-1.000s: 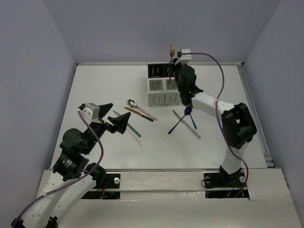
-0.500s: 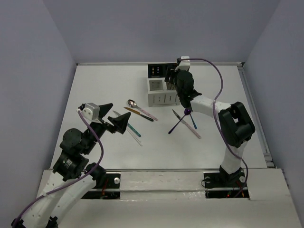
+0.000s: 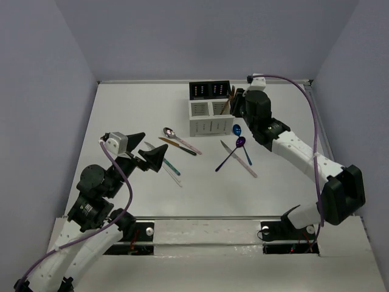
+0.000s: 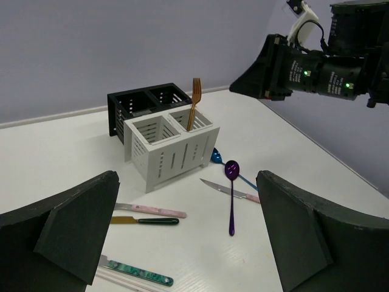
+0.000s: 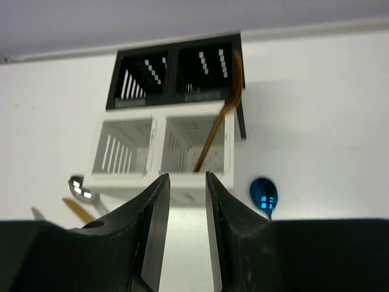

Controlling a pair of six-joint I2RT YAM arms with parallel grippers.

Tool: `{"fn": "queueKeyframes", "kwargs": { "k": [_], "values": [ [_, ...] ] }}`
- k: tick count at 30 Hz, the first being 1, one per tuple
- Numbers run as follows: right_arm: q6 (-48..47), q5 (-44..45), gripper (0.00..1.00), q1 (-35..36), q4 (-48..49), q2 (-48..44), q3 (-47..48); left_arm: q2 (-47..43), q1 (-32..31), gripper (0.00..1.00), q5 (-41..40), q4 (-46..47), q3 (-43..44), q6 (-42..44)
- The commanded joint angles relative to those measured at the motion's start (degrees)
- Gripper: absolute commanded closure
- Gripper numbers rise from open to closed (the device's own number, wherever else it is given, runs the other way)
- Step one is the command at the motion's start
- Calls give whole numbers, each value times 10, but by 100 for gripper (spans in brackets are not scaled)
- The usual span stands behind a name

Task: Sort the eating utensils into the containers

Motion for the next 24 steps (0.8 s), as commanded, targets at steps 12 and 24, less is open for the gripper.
{"fn": "queueKeyframes", "kwargs": {
  "k": [12, 24],
  "values": [
    [185, -70, 49, 3, -273, -16, -121, -27, -5, 1, 2, 27, -4, 1],
    [265, -4, 59, 3, -167, 93, -112, -33, -10, 1, 2, 24, -4, 1]
  ]
}}
